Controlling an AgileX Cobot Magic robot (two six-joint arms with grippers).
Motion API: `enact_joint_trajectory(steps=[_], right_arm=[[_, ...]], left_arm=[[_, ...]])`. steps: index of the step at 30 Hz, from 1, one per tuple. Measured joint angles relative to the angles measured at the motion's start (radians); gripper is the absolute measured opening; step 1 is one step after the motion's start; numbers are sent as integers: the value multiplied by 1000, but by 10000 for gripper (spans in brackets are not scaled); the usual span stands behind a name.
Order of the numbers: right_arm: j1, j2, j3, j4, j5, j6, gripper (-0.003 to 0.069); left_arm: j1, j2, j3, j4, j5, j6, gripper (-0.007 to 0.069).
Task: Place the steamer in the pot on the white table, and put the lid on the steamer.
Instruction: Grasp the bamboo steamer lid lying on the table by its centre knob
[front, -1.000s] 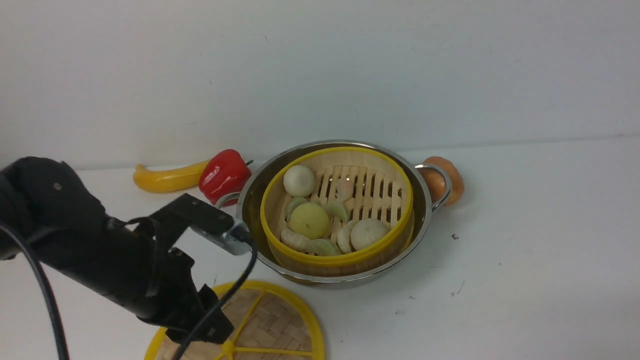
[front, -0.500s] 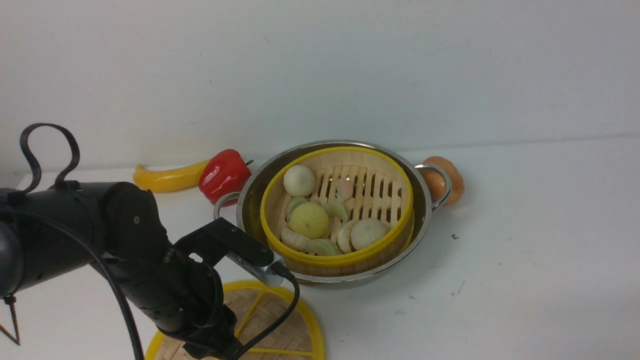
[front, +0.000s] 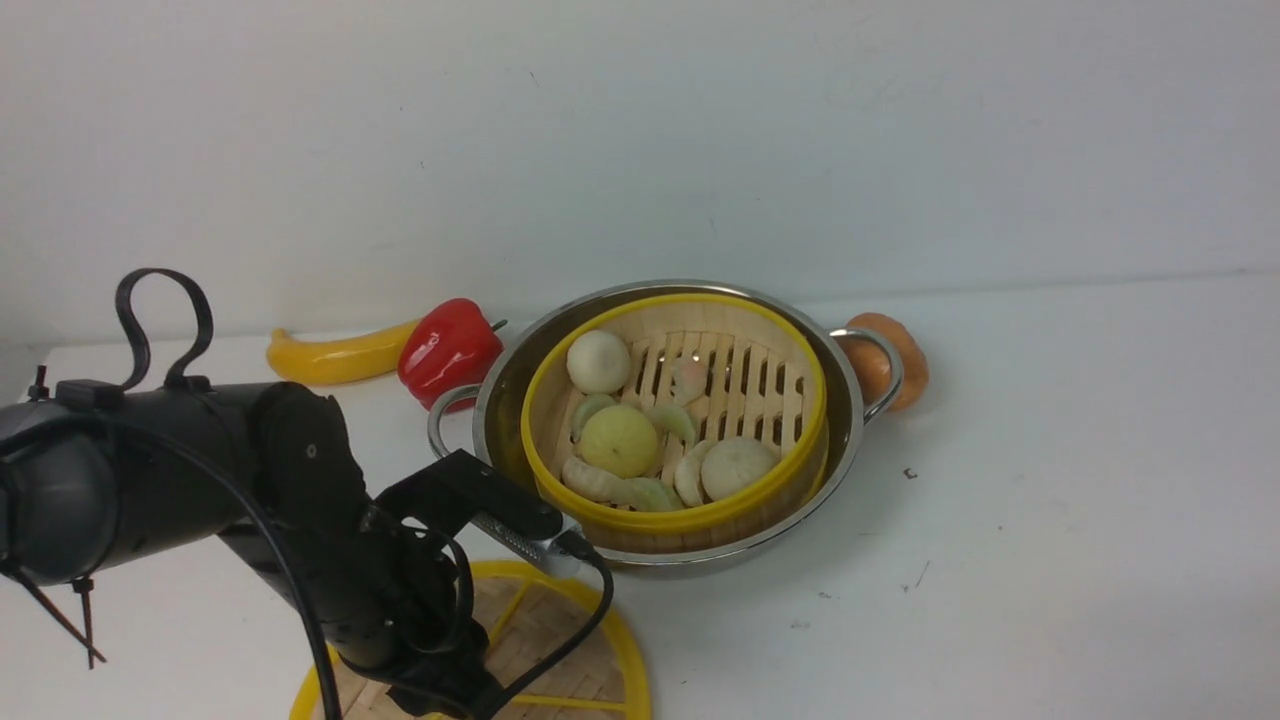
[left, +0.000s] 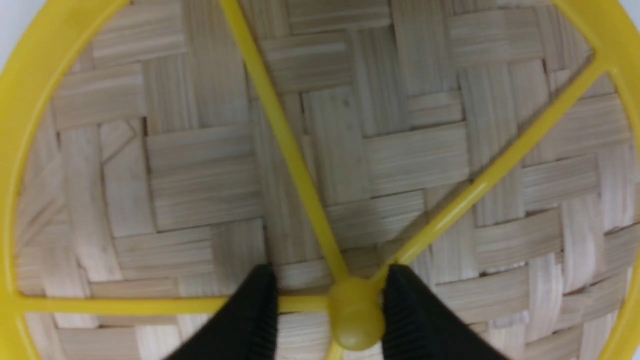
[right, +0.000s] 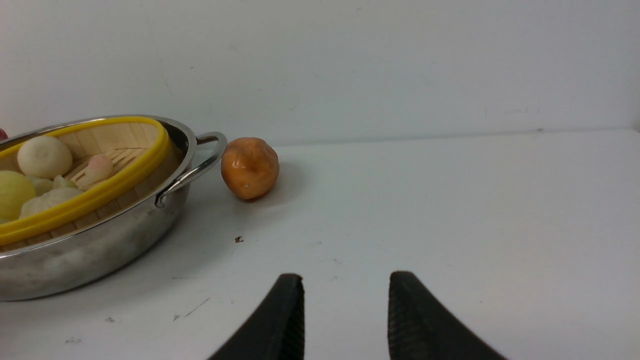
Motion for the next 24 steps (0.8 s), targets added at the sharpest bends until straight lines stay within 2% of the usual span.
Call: enact_joint_trajectory(steps=[2,4,8,13,16,18,24], right_arm=[[0,0,0,0,0,0,252],[0,0,0,0,0,0,252],[0,0,0,0,0,0,252],[0,0,0,0,0,0,252],[0,0,0,0,0,0,252],[0,0,0,0,0,0,252],[0,0,0,0,0,0,252]], left_arm=[[-2,0,0,-2,0,0,196],[-3,0,-2,-7,4,0,115],[-4,1,-6,-4,23,0,115],[-4,-5,-7,33,120,-16,115],[-4,-26,-6,101,203,-65,115],[-4,-77,-6,178,278,-144,115],[-4,-241,-29,319,354,-263,115]])
